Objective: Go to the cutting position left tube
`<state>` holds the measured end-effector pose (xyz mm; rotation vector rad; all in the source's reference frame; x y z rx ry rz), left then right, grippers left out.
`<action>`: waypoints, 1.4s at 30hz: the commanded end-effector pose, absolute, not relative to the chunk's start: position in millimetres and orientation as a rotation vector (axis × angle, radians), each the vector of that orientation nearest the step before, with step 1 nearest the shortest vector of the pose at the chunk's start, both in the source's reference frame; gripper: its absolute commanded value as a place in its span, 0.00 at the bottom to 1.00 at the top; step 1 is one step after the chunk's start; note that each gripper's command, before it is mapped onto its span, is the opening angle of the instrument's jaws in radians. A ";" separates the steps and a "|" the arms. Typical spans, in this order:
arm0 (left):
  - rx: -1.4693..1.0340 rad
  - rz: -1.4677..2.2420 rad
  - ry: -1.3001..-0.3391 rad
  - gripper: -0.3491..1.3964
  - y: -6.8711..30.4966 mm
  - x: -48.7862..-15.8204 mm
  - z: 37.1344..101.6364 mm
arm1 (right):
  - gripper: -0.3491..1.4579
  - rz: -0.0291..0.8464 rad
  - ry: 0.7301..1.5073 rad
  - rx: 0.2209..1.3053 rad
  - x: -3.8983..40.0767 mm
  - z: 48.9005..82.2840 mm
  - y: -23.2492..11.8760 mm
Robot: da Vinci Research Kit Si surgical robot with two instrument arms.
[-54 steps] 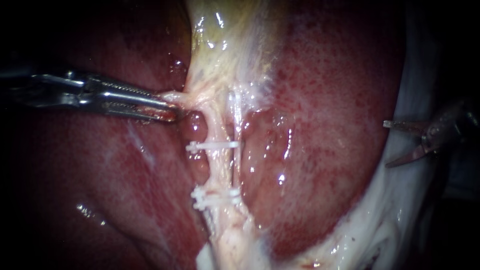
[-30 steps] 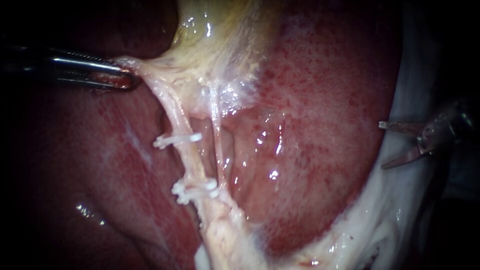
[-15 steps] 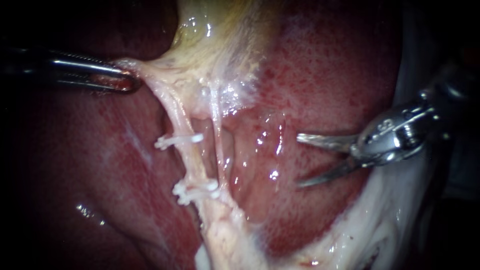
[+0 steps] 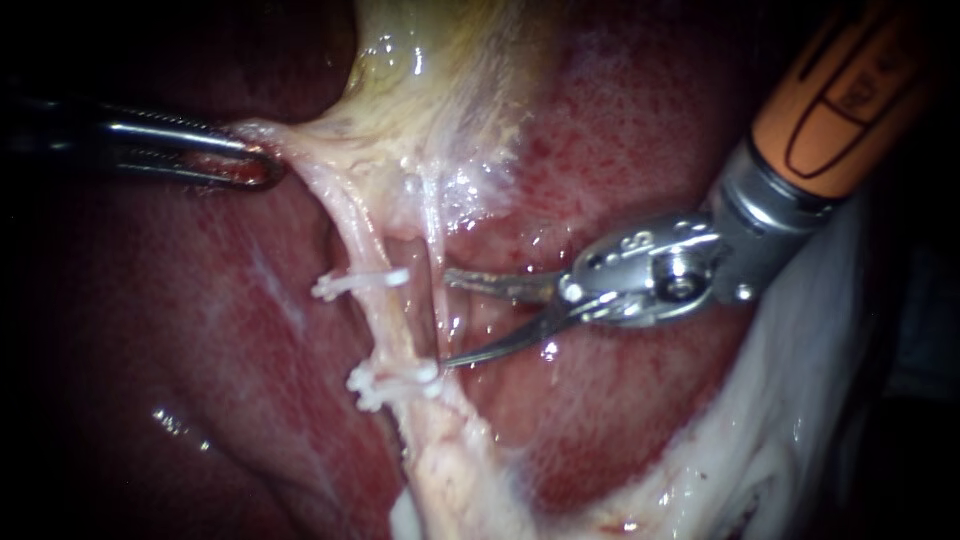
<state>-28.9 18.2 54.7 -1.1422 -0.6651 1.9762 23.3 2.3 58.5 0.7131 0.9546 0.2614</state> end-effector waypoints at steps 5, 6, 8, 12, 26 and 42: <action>-1.142 1.976 -0.665 0.00 18.2 -29.0 54.7 | 0.99 0.254 0.933 0.747 23.6 61.1 0.7; -1.142 1.976 -0.665 0.00 18.2 -29.0 54.7 | 0.99 0.256 0.927 0.756 23.8 61.8 0.3; -1.142 1.976 -0.665 0.00 18.2 -29.0 54.7 | 0.99 0.253 0.921 0.766 24.1 62.9 -0.2; -1.142 1.976 -0.664 0.00 18.2 -29.1 54.8 | 0.99 0.239 0.913 0.782 24.8 65.1 -0.8; -1.142 1.977 -0.666 0.00 18.1 -29.3 54.9 | 0.99 0.251 0.990 0.864 26.7 66.9 -0.2; -1.142 1.977 -0.665 0.00 18.1 -29.4 54.9 | 0.98 0.289 1.041 0.931 33.7 65.1 0.5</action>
